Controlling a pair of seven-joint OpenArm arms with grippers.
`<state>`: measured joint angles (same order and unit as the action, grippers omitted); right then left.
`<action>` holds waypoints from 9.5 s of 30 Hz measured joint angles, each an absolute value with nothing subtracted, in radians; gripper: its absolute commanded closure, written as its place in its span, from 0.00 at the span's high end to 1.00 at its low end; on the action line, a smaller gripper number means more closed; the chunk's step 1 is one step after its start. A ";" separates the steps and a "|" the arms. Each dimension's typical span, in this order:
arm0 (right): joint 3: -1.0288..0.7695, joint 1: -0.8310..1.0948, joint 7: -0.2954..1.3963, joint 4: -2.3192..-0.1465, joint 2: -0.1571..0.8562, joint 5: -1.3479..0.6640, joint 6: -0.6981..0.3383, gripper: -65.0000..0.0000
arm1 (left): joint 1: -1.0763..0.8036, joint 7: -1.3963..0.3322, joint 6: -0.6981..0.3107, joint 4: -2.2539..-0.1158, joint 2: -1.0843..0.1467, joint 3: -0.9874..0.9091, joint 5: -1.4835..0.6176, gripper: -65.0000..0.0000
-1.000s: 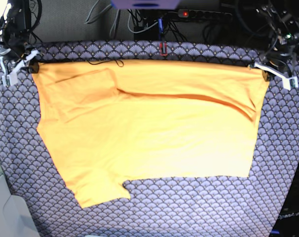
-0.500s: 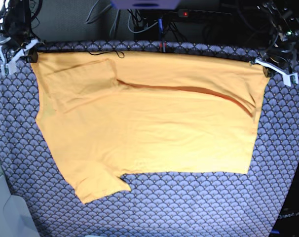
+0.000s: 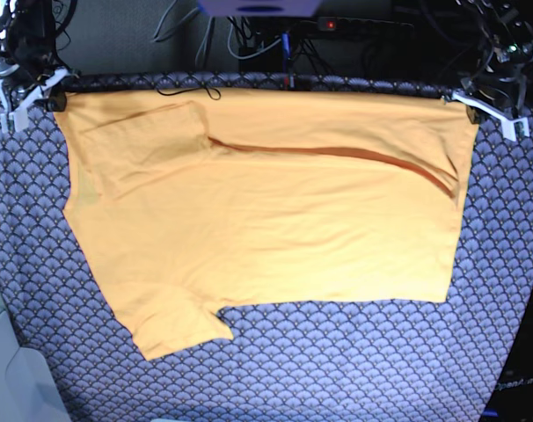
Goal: Fold the T-shirt properly
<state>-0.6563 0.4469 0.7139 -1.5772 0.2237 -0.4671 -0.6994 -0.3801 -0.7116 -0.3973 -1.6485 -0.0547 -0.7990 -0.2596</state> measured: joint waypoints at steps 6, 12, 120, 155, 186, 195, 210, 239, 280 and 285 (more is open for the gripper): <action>-0.656 0.447 0.714 -1.577 0.223 -0.467 -0.699 0.00 | -0.383 -0.707 -0.398 -1.649 -0.055 -0.799 -0.259 0.00; -0.658 0.447 0.714 -1.577 0.221 -0.467 -0.699 0.00 | -0.382 -0.707 -0.397 -1.648 -0.055 -0.799 -0.259 0.00; -0.283 -0.665 0.163 -0.380 0.318 0.098 -0.694 0.23 | 0.181 -0.714 -0.659 -1.618 0.031 -0.770 0.295 0.55; -0.281 -0.675 0.168 -0.381 0.336 0.100 -0.695 0.00 | 0.640 -0.203 -0.386 -0.485 -0.221 -0.696 0.304 0.56; -0.281 -0.675 0.171 -0.381 0.341 0.101 -0.695 0.00 | 0.651 0.044 -0.286 -0.267 -0.224 -0.587 0.287 0.54; -0.281 -0.674 0.171 -0.381 0.341 0.101 -0.695 0.00 | 0.657 0.053 -0.288 -0.246 -0.226 -0.587 0.285 0.00; -0.301 -0.670 0.170 -0.382 0.354 0.096 -0.703 0.00 | 0.533 -0.254 -0.314 -0.654 -0.172 -0.588 0.288 0.00; -0.392 -0.169 0.484 -1.431 0.230 0.097 -0.706 0.00 | 0.258 -0.582 -0.439 -1.373 -0.010 -0.592 0.287 0.00; -0.576 0.312 0.529 -1.902 0.043 0.029 -0.706 0.00 | -0.125 -0.670 -0.490 -1.722 -0.003 -0.664 0.035 0.00; -0.573 0.361 0.532 -1.902 0.041 0.029 -0.707 0.00 | -0.130 -0.704 -0.490 -1.720 -0.003 -0.662 0.036 0.00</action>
<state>-0.5732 0.3611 0.5323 -1.9018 0.0414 0.0292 -0.7067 -0.1299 -0.7044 -0.4904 -1.7203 -0.0032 -0.6624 0.0357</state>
